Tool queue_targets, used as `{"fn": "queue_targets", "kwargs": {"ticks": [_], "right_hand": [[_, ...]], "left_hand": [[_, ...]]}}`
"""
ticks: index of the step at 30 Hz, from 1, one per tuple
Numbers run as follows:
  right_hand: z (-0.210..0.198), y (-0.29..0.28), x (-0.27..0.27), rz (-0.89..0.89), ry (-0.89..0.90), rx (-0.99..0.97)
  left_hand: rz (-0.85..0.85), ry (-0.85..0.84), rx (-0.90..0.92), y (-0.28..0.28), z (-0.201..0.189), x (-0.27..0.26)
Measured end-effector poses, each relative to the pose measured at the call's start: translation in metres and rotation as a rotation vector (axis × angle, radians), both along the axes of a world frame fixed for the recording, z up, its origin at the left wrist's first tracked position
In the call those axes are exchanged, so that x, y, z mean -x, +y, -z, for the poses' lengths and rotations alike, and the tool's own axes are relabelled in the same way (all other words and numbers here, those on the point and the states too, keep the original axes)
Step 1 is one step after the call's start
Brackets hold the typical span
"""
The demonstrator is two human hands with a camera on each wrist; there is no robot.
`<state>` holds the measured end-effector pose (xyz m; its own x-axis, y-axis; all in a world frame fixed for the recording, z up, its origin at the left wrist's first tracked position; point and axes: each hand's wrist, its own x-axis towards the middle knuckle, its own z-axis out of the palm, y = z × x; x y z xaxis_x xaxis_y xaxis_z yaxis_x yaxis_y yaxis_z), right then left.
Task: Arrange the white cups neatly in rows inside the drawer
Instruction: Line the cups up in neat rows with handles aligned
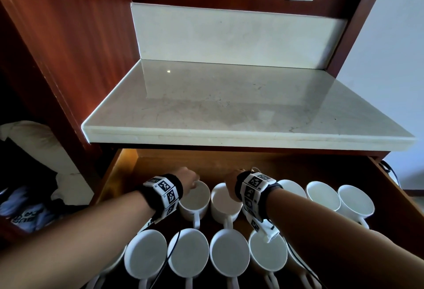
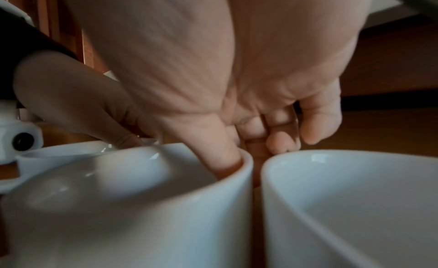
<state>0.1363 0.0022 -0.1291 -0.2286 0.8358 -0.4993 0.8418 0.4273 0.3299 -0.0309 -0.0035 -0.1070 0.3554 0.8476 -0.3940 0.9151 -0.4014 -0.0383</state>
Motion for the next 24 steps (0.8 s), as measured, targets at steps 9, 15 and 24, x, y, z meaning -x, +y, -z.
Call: {"fn": "queue_targets", "kwargs": {"ticks": [9,15,24], "right_hand": [[-0.014,0.001,-0.002,0.172,0.119,0.011],[-0.020,-0.002,-0.004,0.191,0.193,0.011],[-0.023,-0.005,-0.010,0.197,0.240,0.034]], "left_hand": [[-0.206,-0.008,0.147,-0.001,0.003,0.015],[-0.177,-0.022,0.079,-0.001,0.006,0.012],[-0.185,0.001,0.061,0.004,0.010,0.015]]}}
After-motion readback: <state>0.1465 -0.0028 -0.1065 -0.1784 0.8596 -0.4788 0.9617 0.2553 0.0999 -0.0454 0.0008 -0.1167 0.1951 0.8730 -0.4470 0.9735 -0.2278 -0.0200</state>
